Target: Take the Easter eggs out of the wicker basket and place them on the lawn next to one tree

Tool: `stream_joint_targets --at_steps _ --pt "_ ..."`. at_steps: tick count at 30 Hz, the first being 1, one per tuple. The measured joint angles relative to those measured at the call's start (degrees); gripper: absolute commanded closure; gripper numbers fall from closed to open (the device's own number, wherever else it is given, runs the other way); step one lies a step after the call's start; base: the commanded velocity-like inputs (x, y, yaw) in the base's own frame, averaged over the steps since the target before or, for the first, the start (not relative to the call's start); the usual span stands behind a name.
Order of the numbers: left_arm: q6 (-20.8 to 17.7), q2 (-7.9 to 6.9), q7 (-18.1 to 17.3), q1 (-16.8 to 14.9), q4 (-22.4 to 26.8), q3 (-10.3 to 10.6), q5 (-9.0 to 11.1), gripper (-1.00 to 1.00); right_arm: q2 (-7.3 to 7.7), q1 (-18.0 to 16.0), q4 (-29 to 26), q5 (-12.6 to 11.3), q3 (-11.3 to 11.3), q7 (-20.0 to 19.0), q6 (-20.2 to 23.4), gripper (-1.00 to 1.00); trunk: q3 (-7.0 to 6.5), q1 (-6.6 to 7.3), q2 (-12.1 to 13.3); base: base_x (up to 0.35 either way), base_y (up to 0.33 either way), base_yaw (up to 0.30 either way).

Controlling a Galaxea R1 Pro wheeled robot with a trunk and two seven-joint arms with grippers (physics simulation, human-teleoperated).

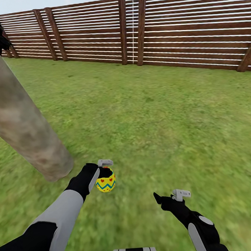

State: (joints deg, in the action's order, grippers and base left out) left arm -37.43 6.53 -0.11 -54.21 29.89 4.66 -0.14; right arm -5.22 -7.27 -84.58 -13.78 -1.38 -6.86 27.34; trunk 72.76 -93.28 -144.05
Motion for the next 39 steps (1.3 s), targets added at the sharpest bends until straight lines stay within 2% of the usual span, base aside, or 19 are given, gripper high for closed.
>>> stream_joint_targets --at_steps 30,33,39 --pt "0.0 0.00 0.0 0.0 0.0 0.0 0.0 1.00 0.00 0.0 0.0 0.0 0.0 0.0 0.0 -1.00 0.00 0.00 0.0 0.020 0.011 0.000" --pt "0.0 0.00 0.0 0.0 0.0 0.0 0.0 1.00 0.00 0.0 0.0 0.0 0.0 0.0 0.0 -1.00 0.66 -0.08 0.0 0.000 0.000 0.000" --pt "0.0 0.00 0.0 0.0 0.0 0.0 0.0 1.00 0.00 0.0 0.0 0.0 0.0 0.0 0.0 -1.00 0.66 -0.08 0.0 0.000 0.000 0.000"
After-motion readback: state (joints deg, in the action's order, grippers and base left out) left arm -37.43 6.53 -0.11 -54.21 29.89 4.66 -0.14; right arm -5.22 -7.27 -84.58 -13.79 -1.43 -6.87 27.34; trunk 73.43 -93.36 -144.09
